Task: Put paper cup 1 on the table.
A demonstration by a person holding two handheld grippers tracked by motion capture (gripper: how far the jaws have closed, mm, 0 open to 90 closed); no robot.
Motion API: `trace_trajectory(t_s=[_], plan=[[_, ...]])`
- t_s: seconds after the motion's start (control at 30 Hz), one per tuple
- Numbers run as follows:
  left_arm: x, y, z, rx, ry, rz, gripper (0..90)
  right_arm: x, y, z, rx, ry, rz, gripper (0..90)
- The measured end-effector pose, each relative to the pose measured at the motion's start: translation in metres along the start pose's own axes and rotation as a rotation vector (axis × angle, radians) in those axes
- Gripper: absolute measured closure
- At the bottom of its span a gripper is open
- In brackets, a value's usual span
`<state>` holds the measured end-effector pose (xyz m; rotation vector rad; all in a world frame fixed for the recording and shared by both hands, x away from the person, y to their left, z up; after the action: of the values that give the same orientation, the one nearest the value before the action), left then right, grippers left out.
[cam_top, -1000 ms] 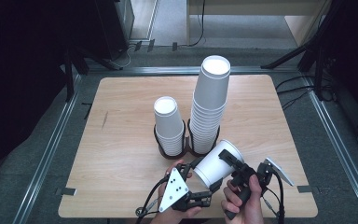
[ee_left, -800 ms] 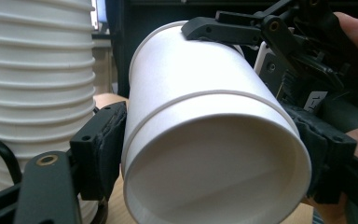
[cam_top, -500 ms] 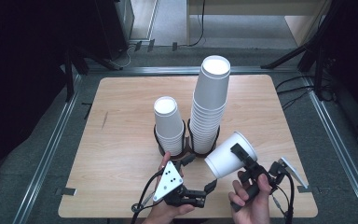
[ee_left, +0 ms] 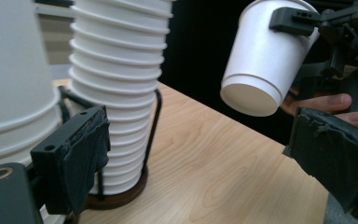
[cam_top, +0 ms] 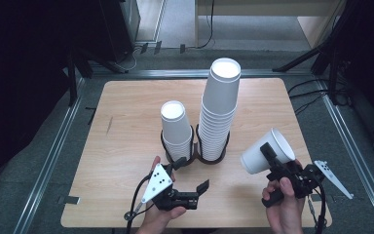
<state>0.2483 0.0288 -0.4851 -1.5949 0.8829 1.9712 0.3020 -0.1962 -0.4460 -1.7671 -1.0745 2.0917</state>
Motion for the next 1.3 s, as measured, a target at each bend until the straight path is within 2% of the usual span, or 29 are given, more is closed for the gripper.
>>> trace_trajectory(t_s=[0.1,0.17,0.23,0.43,0.6,0.83,1.0,1.07,1.17,1.23,1.3], plan=[[0.005,-0.013,0.011,-0.034,-0.011,-0.008,5.4,-0.004,-0.001,0.0,0.015,0.013,0.105,14.2],[0.008,-0.023,0.019,-0.061,-0.01,0.008,5.4,-0.006,-0.004,-0.001,-0.003,0.037,0.139,14.2],[0.011,-0.035,0.027,-0.09,-0.01,0.023,5.4,-0.008,-0.004,-0.003,0.016,0.054,0.19,14.1],[0.017,-0.061,0.048,-0.156,-0.02,0.015,5.4,-0.015,0.004,-0.014,0.051,0.101,0.296,14.1],[0.025,-0.081,0.063,-0.207,-0.031,0.023,5.4,-0.02,0.014,-0.025,0.091,0.103,0.352,14.1],[0.029,-0.107,0.082,-0.276,-0.02,0.053,5.4,-0.021,0.033,-0.047,0.164,0.094,0.472,14.1],[0.028,-0.12,0.092,-0.302,0.003,0.103,5.4,-0.012,0.044,-0.068,0.177,0.066,0.519,14.1],[0.029,-0.126,0.096,-0.319,0.007,0.114,5.4,-0.009,0.05,-0.076,0.182,0.056,0.523,14.1],[0.034,-0.136,0.1,-0.352,0.0,0.111,5.4,-0.006,0.055,-0.088,0.171,0.061,0.558,14.1],[0.038,-0.144,0.103,-0.367,-0.005,0.133,5.4,-0.004,0.061,-0.097,0.184,0.056,0.582,14.1],[0.042,-0.153,0.106,-0.393,-0.01,0.137,5.4,-0.002,0.066,-0.105,0.196,0.048,0.587,14.1]])
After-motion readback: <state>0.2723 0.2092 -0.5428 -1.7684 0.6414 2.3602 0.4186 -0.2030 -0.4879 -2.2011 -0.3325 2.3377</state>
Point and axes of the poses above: each handheld gripper's, and its own axes: z roughly backward along the jaws, x roughly out of its underside, y roughly to its right, the point moved 10 cm from there along -z, roughly forward along the jaws
